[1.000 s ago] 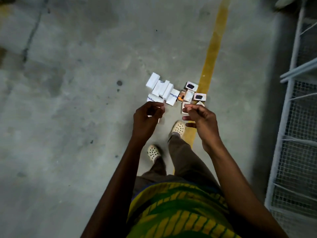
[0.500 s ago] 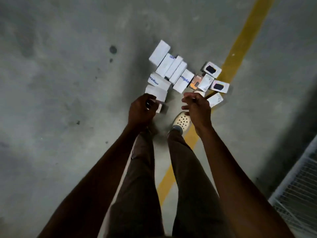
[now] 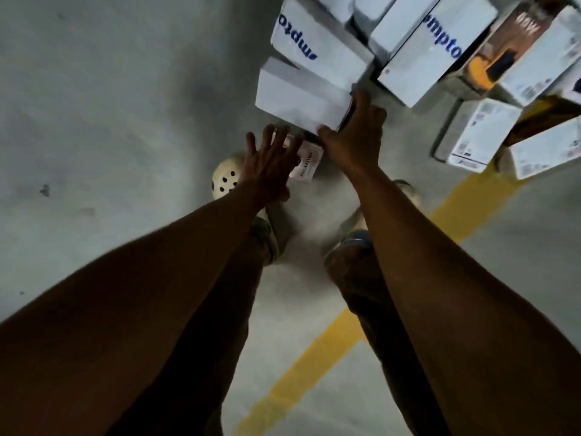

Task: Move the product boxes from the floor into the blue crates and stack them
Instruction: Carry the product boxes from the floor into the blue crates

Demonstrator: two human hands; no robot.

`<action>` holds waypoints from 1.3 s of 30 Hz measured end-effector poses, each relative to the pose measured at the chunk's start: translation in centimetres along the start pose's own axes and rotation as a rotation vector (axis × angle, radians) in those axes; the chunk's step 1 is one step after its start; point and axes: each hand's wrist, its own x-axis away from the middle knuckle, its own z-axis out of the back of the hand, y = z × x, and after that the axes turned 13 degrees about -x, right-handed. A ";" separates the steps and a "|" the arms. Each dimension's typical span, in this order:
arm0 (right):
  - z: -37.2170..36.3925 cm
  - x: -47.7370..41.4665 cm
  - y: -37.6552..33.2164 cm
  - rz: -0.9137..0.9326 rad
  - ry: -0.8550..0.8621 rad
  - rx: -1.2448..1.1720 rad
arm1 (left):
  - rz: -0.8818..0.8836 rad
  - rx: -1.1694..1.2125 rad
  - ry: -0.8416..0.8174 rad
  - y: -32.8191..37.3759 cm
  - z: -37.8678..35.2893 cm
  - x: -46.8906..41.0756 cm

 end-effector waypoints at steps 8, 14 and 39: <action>0.3 -1.3 0.0 0.057 0.020 -0.043 | 0.056 0.023 0.177 -3.1 0.8 1.2; 8.4 10.1 -11.5 -0.042 0.241 -0.230 | 0.282 0.391 0.374 -7.3 13.0 14.0; 31.3 65.6 -48.6 0.356 0.421 -1.808 | -0.148 1.396 0.900 -7.2 63.9 61.2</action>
